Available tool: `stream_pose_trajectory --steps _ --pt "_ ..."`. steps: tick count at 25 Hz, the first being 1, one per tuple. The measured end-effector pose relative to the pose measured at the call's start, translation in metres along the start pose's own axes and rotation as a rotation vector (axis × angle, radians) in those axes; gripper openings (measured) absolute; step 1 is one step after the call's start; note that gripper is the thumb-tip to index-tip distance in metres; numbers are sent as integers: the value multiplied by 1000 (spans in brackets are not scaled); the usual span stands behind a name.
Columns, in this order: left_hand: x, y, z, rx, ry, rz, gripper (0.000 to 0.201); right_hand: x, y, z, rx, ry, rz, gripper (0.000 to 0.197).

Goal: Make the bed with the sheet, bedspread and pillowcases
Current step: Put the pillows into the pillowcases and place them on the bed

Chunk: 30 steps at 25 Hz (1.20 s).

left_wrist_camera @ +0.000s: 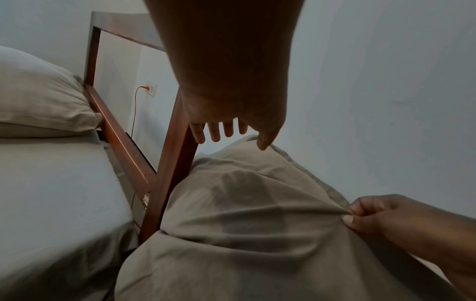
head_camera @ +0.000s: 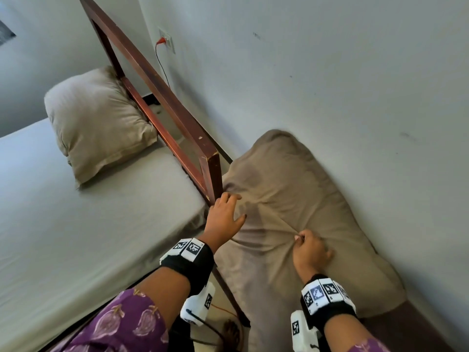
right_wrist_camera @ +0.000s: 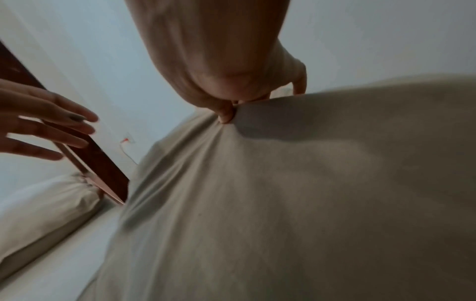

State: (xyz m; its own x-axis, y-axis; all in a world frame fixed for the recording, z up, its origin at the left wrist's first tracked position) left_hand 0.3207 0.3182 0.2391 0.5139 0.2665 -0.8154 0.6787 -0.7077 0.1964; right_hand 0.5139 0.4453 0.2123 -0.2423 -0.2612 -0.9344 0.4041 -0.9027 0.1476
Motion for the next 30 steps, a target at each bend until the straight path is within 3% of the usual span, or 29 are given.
stream_pose_trajectory --steps 4,9,12,14,17,20,23,25,30 --pt "-26 -3 -26 20 -7 3 50 -27 0 9 -82 -426 -109 6" --pt "-65 -7 -66 55 79 -55 43 -100 2 39 -283 -654 -425 31" --pt "-93 -16 -93 49 203 -137 39 -152 13 42 -393 -749 -513 12" --pt "-111 -21 -109 3 316 -202 37 -183 26 40 -450 -771 -572 5" --pt "-132 -25 -125 -143 494 -267 37 -228 45 47 -477 -841 -640 15" --pt "-181 -22 -144 -253 500 -324 69 -269 61 70 -572 -918 -722 19" --pt "-261 -12 -163 -245 352 -173 92 -299 73 104 -721 -1012 -780 19" --pt "-307 0 -167 -188 428 -160 81 -307 80 135 -776 -1091 -785 25" --pt "-375 17 -129 -73 605 -339 30 -294 98 228 -893 -1250 -726 21"
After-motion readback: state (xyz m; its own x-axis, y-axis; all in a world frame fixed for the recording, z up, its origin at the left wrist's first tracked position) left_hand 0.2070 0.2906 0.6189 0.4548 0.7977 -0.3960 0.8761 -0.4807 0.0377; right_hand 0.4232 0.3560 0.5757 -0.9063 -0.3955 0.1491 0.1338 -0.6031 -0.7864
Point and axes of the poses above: each hand's wrist, its own y-axis away from the middle knuckle, its own x-axis out of the palm, z = x × y, the point moved 1 cm from there along -y, towards the middle knuckle, and after that the axes turned 5 degrees about -x, right-handed, at the moved point
